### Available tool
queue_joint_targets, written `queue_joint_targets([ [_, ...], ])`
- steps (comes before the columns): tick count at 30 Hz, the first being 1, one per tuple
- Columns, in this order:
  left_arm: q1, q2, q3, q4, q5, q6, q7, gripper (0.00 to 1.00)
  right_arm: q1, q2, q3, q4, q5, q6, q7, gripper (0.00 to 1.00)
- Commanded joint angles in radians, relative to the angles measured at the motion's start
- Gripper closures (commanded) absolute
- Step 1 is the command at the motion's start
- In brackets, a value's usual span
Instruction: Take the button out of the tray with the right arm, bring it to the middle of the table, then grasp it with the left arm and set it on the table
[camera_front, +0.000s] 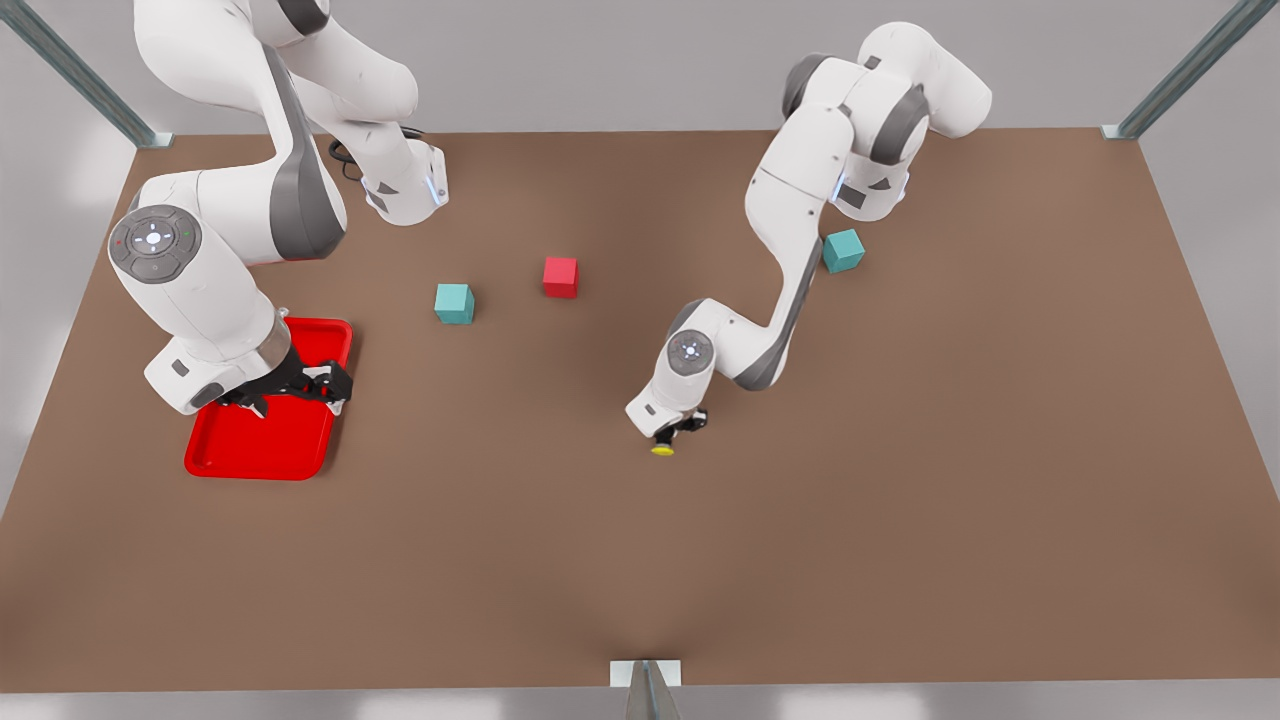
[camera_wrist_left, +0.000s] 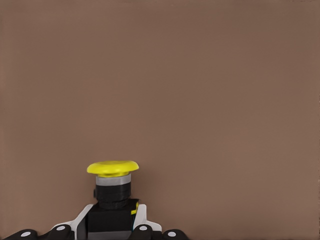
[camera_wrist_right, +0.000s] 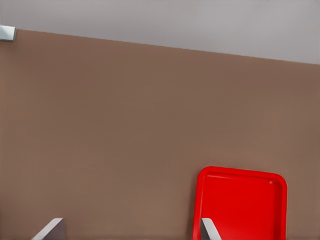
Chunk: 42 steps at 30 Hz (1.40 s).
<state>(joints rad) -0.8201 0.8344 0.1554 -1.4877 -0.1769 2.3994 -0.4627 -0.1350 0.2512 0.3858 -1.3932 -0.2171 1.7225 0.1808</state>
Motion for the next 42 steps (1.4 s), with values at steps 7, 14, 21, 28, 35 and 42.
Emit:
queue_joint_targets([
  [7, -0.002, -0.001, 0.021, 0.018, 0.099, -0.171, -0.125, 0.48, 0.000, -0.001, 0.001, 0.000, -0.001, 0.000, -0.017, 0.00],
  [14, 0.001, 0.003, 0.021, 0.066, 0.402, -0.174, -0.961, 0.48, 0.000, -0.001, 0.001, 0.000, -0.002, 0.000, -0.017, 0.00],
  [21, 0.013, 0.045, 0.012, 0.063, 0.401, -0.105, -0.955, 0.48, 0.000, -0.001, 0.001, 0.000, -0.002, 0.000, -0.018, 0.00],
  [28, 0.087, 0.046, -0.077, 0.063, 0.395, -0.098, -0.955, 0.47, 0.002, -0.001, 0.001, 0.000, -0.002, 0.000, -0.017, 0.00],
  [35, 0.099, 0.065, -0.086, 0.063, 0.395, -0.091, -0.955, 0.47, 0.000, -0.001, -0.001, 0.000, -0.002, 0.000, -0.018, 0.00],
  [42, 0.099, 0.051, -0.086, 0.066, 0.395, -0.092, -0.946, 0.47, 0.000, 0.002, 0.001, 0.000, -0.004, -0.001, -0.018, 0.00],
])
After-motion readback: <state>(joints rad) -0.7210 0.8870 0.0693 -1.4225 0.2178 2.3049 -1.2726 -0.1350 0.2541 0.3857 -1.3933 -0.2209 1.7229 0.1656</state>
